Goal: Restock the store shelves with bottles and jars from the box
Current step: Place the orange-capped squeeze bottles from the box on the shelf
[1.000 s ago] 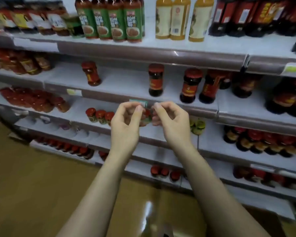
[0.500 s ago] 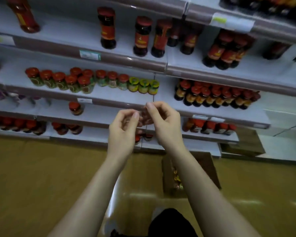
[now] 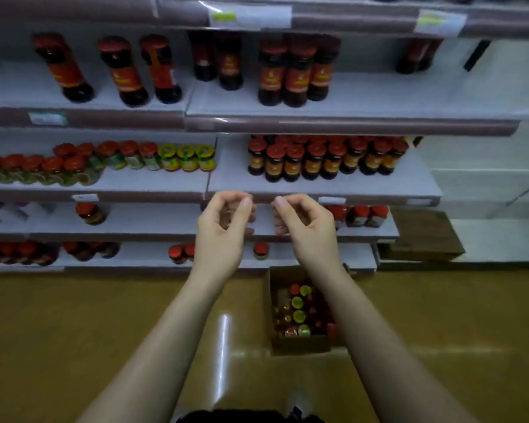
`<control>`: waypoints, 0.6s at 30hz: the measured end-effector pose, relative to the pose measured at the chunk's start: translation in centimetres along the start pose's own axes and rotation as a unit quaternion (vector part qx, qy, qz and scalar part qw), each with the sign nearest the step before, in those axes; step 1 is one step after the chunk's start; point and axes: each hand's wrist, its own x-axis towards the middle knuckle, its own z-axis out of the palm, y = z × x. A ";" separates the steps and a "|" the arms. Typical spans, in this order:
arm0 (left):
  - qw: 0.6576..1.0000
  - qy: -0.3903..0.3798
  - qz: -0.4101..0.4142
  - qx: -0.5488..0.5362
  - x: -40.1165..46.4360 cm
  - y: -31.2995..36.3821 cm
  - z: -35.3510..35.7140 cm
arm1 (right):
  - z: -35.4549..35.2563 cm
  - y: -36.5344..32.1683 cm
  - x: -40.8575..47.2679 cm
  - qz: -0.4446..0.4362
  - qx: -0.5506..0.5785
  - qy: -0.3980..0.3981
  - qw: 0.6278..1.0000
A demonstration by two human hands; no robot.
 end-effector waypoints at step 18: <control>0.981 -0.072 -0.177 0.020 2.3 -8.8 14.0 | -13.4 11.6 1.8 0.192 -0.040 0.061 0.979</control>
